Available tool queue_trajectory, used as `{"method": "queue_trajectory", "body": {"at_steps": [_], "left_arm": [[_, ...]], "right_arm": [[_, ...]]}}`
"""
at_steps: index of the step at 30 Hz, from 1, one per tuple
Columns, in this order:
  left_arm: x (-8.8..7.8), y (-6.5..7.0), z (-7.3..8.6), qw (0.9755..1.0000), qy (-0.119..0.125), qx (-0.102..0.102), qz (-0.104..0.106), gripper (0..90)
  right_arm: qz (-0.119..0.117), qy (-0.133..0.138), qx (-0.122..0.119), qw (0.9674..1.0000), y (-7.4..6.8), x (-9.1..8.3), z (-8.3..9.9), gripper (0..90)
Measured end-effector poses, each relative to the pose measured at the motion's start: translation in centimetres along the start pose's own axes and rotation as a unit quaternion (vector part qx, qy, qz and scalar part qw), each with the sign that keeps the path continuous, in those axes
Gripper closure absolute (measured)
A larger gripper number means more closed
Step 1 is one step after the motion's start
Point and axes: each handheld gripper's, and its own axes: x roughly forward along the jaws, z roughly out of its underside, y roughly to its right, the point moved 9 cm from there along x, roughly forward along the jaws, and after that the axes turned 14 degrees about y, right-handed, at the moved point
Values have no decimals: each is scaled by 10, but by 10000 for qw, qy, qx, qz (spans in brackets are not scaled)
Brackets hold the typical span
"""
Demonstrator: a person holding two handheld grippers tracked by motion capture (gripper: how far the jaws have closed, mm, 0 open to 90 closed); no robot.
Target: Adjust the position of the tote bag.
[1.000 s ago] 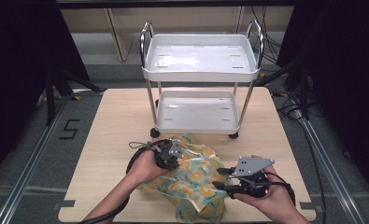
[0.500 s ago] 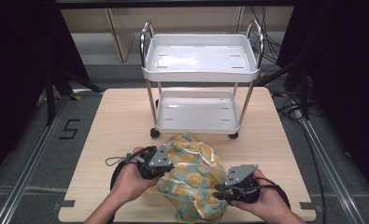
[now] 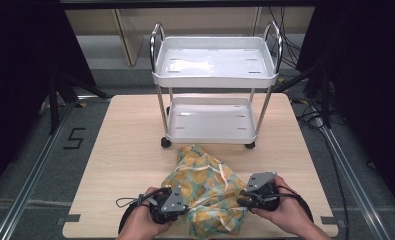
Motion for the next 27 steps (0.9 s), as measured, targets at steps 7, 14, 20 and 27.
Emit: {"method": "queue_trajectory", "body": {"at_steps": [7, 14, 20, 27], "left_arm": [[-1, -5, -4, 9995, 192, -125, -234, 898], [-4, -12, -9, 9985, 318, -149, -430, 897], [-4, -15, -11, 9983, 333, -109, -470, 897], [-8, -18, -16, 9970, 414, -90, -640, 897]], "right_arm": [[-98, 798, 44, 9968, -1, -19, -25, 565], [167, 1752, 41, 9844, 2, -31, -50, 523], [457, 2061, 323, 9769, 15, -37, -53, 521], [651, 2311, 593, 9689, 30, -42, -52, 515]]}}
